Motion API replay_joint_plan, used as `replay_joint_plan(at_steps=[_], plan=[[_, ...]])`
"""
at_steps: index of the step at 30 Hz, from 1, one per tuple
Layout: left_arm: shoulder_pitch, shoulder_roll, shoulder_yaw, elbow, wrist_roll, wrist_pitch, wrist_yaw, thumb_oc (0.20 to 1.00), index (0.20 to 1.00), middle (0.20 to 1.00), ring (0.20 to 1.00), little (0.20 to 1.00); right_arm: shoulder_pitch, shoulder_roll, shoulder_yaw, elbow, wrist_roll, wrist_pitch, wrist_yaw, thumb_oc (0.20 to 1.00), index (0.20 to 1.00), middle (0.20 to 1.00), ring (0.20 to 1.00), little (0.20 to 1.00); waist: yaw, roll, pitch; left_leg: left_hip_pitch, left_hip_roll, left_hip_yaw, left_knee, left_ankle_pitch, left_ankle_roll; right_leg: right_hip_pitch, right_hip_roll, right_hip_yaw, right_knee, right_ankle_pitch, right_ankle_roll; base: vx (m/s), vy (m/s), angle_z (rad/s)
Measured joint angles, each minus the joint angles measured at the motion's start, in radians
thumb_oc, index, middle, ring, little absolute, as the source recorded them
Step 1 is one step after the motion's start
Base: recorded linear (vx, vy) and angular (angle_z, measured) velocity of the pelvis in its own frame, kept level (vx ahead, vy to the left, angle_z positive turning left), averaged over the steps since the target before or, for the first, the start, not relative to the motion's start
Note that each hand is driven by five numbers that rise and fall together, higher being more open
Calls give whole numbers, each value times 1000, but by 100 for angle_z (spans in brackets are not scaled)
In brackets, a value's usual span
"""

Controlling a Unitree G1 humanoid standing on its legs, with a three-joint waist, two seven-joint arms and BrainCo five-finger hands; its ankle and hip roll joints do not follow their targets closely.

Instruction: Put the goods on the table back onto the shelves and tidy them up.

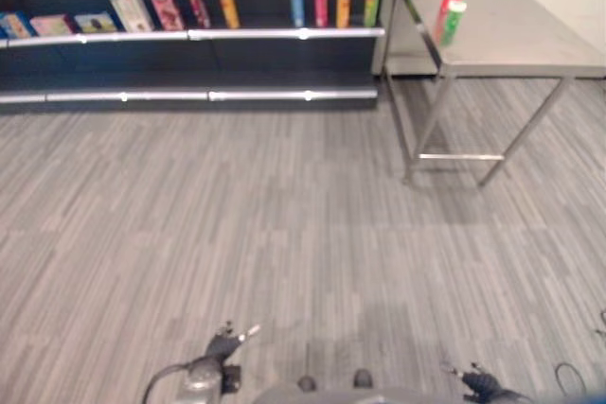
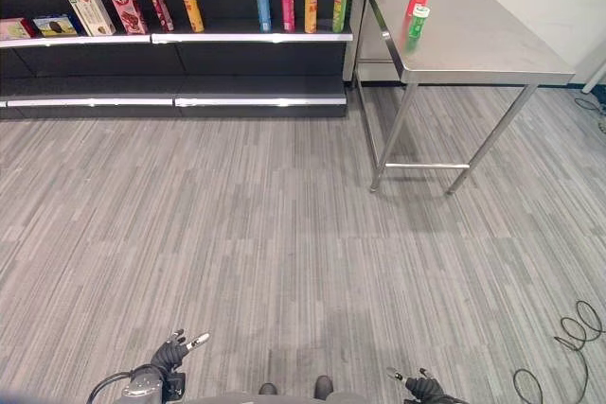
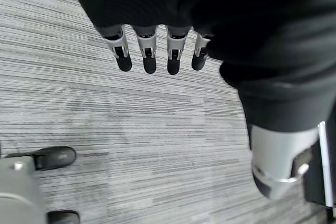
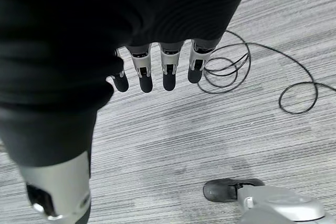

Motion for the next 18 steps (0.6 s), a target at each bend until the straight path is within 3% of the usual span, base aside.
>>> replay_joint_plan(at_steps=[18], plan=[[22,-8,2,-2,14,-1,0,1000,1000,1000,1000,1000,-22,-5,36,-21,0,-2,10,1000,1000,1000,1000,1000,4,6,-6,0,0,-17,0,2,-1,6,0,-16,0,5,-8,-1,-9,2]])
